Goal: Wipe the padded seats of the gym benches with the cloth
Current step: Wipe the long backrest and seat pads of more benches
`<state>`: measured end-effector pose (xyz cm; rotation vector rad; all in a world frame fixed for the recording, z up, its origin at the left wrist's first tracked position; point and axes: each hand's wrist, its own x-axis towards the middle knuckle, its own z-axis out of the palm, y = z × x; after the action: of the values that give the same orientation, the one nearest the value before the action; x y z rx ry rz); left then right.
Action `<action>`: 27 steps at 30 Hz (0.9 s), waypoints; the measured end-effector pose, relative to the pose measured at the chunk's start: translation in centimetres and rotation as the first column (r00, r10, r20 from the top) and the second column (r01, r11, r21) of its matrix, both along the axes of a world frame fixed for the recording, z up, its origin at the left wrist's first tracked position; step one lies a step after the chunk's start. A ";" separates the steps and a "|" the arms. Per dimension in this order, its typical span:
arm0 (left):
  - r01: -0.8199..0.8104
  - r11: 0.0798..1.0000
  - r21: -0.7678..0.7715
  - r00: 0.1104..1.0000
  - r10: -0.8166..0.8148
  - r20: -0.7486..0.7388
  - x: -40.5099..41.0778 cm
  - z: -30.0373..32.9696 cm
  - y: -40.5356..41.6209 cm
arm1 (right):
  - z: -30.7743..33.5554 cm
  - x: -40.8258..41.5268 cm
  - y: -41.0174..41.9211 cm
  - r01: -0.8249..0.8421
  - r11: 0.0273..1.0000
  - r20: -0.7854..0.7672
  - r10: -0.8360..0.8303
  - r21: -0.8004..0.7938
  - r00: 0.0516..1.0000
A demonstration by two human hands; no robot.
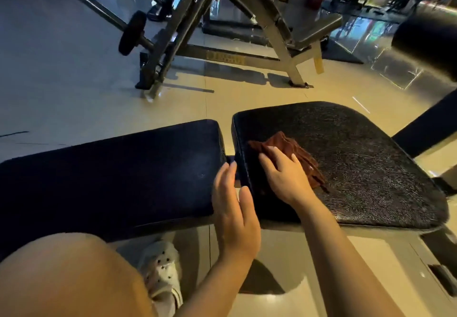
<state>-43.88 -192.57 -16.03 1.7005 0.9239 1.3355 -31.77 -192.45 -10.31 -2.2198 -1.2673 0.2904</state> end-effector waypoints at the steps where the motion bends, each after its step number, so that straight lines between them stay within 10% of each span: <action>1: -0.041 0.999 0.002 0.999 0.041 0.012 -1.2 0.1 0.4 | 0.5 -1.4 0.4 0.005 0.999 -0.070 -0.001 0.046 0.998; 5: -0.133 0.989 0.066 0.989 0.137 -0.049 -7.6 -0.7 1.6 | -0.4 -8.6 0.6 -0.169 0.979 -0.148 0.185 0.114 0.972; 10: -0.251 0.966 -0.064 0.960 0.240 -0.144 -15.4 -2.2 3.5 | -5.8 -15.0 -1.2 -0.306 0.935 0.387 0.354 -0.182 0.852; 18: -0.090 0.981 0.171 0.933 0.143 -0.331 -16.9 -2.0 6.1 | -3.1 -13.1 3.3 -0.396 0.862 0.232 0.475 -0.317 0.849; 22: -0.047 0.952 0.301 0.906 0.167 -0.388 -14.4 1.8 9.0 | 0.2 -10.3 3.4 -0.346 0.937 0.131 0.337 0.055 0.932; 27: 0.551 0.834 0.037 0.409 -0.231 -0.883 -8.2 0.4 8.5 | 0.3 -6.6 0.4 -0.147 0.950 0.177 0.101 0.276 0.979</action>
<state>-52.11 -184.10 -15.58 2.7358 0.6949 0.2095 -38.32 -192.09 -10.00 -1.9492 -1.4384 -0.0286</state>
